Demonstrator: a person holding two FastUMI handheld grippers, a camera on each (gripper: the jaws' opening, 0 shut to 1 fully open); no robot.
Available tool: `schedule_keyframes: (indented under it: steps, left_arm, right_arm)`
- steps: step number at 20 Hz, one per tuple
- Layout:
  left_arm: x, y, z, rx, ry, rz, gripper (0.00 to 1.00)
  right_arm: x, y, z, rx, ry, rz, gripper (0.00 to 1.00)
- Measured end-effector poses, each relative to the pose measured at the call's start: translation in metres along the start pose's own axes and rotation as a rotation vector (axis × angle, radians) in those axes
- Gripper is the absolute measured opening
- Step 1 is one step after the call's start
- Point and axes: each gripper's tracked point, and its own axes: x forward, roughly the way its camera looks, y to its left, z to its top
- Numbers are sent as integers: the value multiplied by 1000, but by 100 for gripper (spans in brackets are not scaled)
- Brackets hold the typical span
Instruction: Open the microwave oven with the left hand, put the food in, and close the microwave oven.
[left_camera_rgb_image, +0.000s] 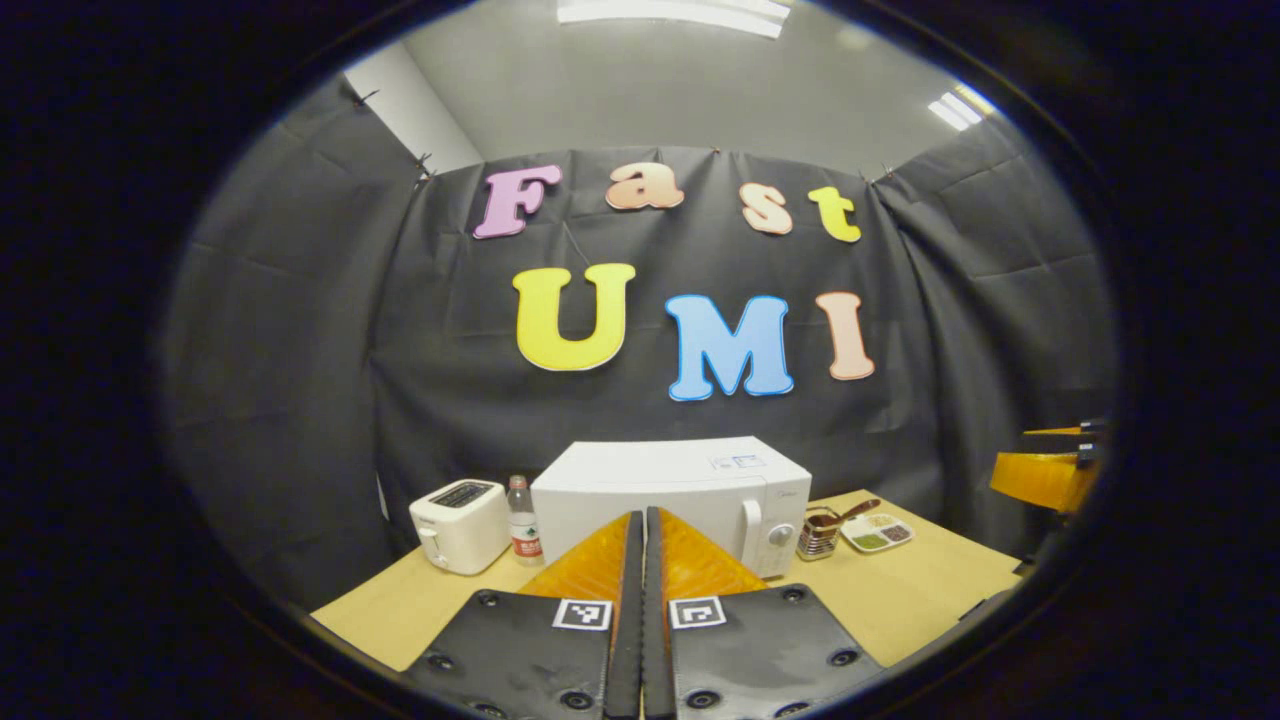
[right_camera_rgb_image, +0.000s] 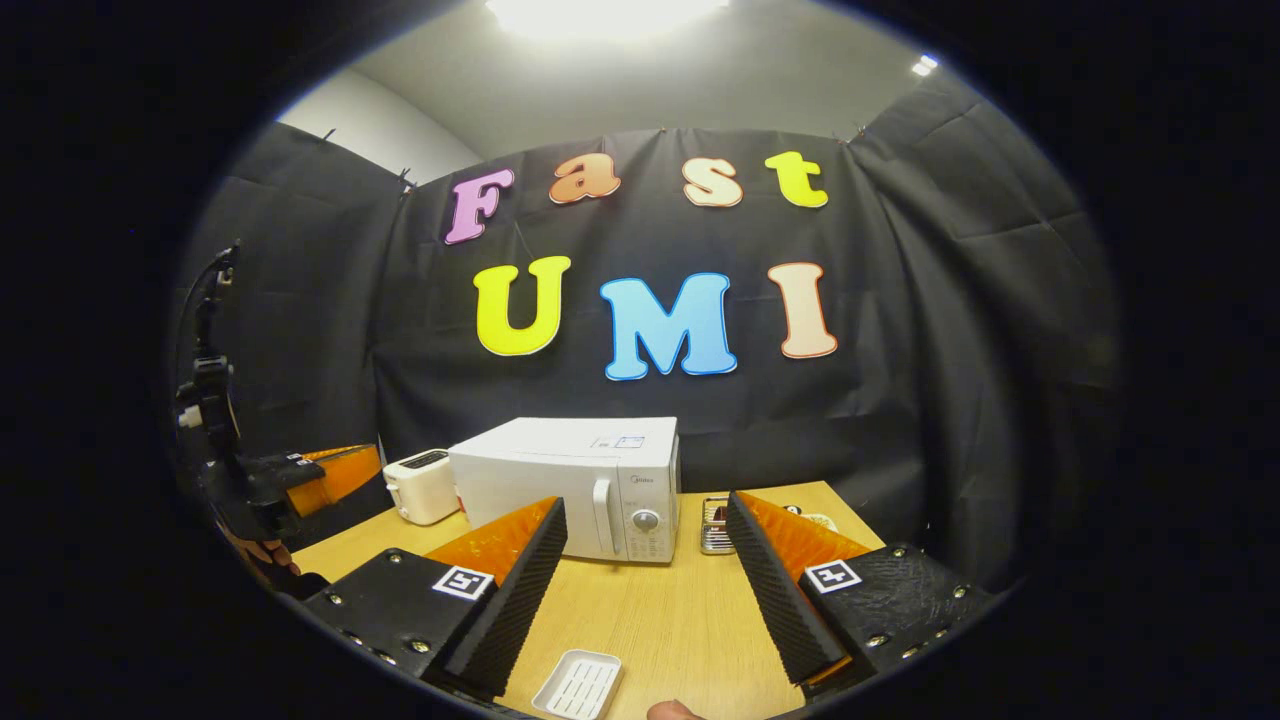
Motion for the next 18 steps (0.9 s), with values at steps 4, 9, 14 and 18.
schedule_keyframes:
  steps: [4, 9, 14, 18]
  left_arm:
    - [-25, 25, 5, -11, -17, 12, 7]
    - [-48, 46, 1, -18, -13, 9, 31]
    - [-62, 57, 3, 2, -45, 22, 86]
    - [-70, 58, 12, 11, -79, 26, 93]
  right_arm:
    - [-3, 14, -1, -11, -11, -19, 97]
    - [-13, 32, 0, -12, -31, -32, 97]
    - [-19, 40, 8, -26, -54, -50, 97]
    - [-17, 40, 8, -31, -46, -65, 97]
